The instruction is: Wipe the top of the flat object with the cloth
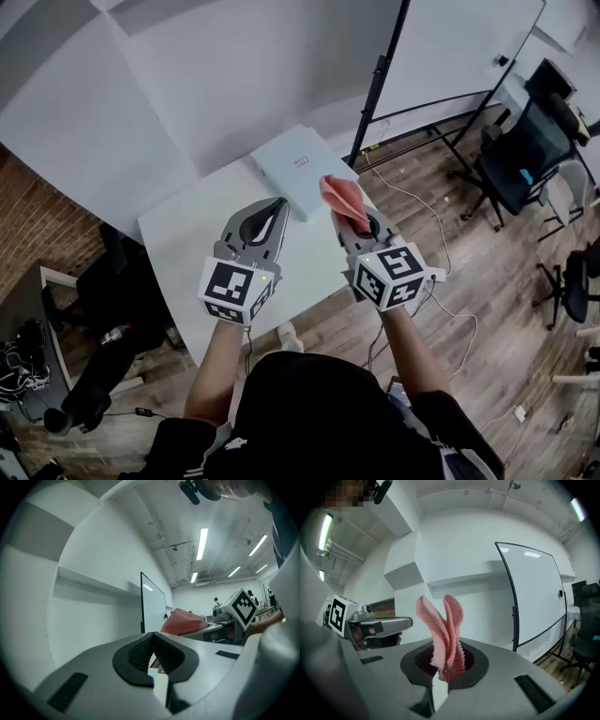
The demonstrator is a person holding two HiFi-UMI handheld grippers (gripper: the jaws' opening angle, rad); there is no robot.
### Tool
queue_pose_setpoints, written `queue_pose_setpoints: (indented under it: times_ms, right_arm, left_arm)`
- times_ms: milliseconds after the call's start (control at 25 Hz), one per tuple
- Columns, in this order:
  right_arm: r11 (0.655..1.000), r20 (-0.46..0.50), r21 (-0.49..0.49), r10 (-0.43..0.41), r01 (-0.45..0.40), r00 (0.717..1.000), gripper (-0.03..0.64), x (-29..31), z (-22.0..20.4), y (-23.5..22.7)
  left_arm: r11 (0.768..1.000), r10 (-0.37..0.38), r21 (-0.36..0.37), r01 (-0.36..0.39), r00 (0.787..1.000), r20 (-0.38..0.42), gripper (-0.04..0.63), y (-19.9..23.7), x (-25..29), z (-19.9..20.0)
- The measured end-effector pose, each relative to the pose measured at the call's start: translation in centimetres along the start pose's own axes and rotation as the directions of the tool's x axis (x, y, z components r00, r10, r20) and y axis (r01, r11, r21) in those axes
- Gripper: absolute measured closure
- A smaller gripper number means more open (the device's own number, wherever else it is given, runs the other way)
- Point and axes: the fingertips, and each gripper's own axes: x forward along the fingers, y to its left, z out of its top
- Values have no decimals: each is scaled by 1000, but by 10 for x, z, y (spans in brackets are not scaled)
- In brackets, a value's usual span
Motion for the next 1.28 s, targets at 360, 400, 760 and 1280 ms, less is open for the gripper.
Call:
queue_pose_setpoints:
  times_ms: [360,400,760,1280]
  right_arm:
    - [998,-29,40,-54,56,998,569,56,-8,-3]
    - [997,-33,41,-61,63,998,569,60,-9,-3]
    - [996,-60,23,-83,85,995,569,77,-9,5]
    - [996,-89,59,-69,74,994,569,95,-23,-32]
  left_arm:
    - [998,-41,-45,40,999,-22,583,56,15,-24]
    - [998,-48,-44,47,999,-19,583,59,15,-26]
    - [990,-60,-125,62,998,18,583,85,13,-29]
    - [990,-83,-121,75,995,-56,583,79,48,-54]
